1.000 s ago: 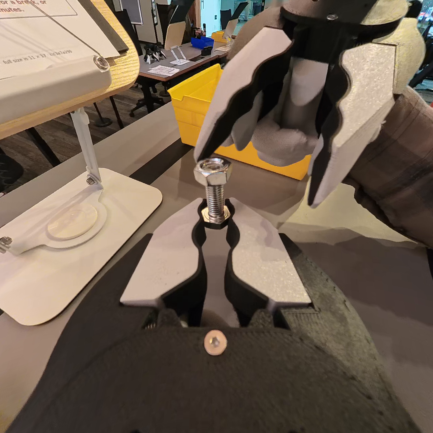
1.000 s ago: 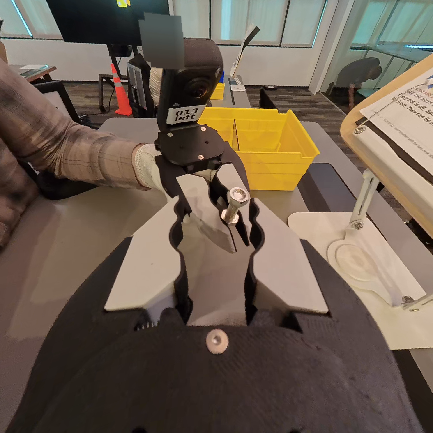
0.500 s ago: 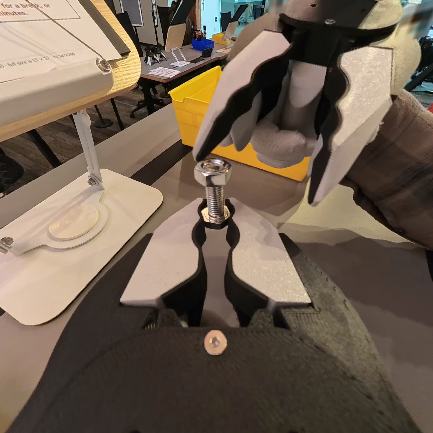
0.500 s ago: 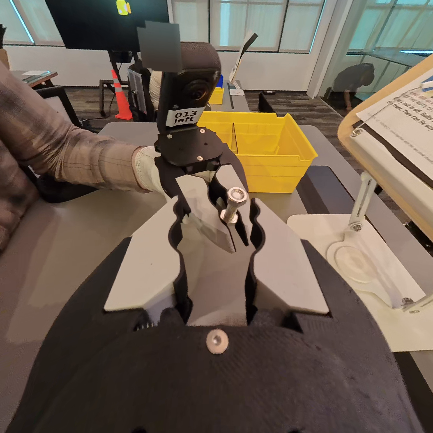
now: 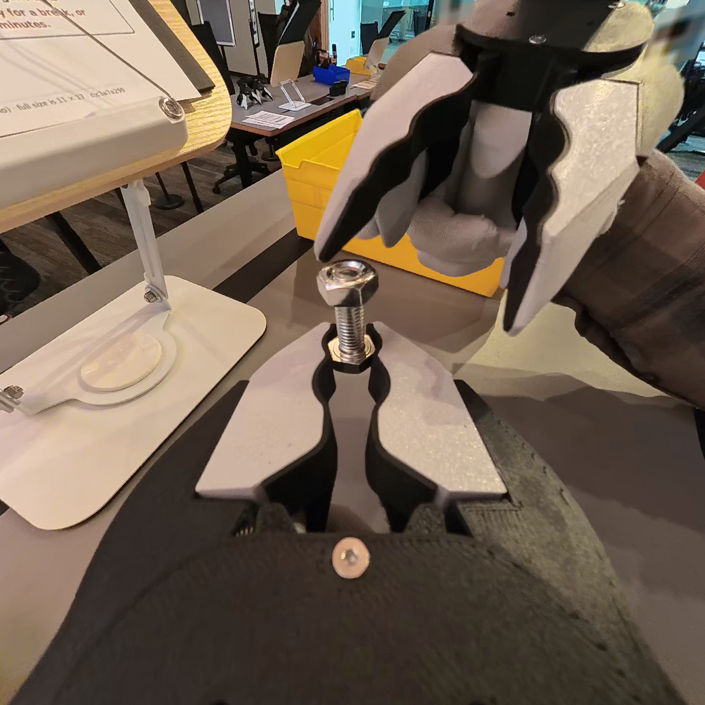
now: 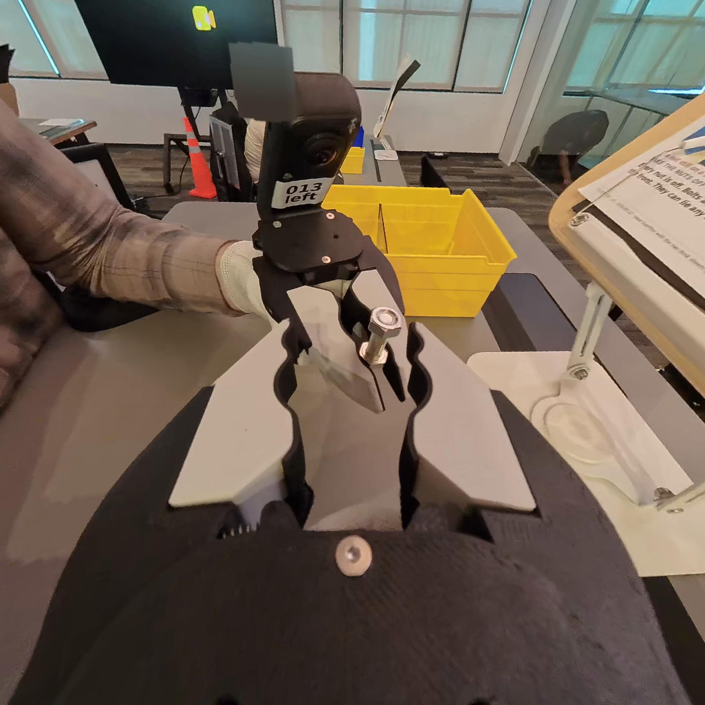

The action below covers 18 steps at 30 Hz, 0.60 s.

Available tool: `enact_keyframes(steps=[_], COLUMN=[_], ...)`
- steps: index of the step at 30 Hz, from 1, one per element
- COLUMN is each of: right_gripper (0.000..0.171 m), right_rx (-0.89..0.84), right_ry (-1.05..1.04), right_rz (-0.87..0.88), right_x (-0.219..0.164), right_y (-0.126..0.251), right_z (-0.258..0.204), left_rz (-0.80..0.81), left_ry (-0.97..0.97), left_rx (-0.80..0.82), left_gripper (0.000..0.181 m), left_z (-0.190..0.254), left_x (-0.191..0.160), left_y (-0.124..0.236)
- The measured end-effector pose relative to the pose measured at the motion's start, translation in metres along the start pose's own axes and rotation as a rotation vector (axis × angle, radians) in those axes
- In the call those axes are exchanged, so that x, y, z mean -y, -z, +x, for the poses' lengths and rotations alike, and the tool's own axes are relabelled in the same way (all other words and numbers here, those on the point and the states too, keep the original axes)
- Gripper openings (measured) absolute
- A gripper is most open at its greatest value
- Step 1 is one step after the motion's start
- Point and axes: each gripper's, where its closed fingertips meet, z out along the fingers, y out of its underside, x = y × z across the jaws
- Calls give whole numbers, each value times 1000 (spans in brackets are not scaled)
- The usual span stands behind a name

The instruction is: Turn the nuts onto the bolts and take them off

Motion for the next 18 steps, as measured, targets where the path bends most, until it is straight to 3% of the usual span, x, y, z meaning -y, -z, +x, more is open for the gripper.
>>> enact_keyframes(steps=[4, 8, 13, 18], right_gripper=[54, 42, 59, 56], right_rx=[27, 81, -7, 32], right_ry=[1, 6, -13, -14], right_rz=[-1, 33, 46, 40], right_x=[0, 6, 6, 2], right_y=[1, 7, 4, -2], right_z=[-5, -15, 3, -2], left_rz=[2, 6, 6, 7], left_ry=[5, 15, 10, 10], left_rx=[5, 8, -2, -1], left_gripper=[15, 15, 14, 14], left_z=[-2, -4, -1, -1], left_x=[0, 0, 0, 0], left_y=[1, 2, 0, 0])
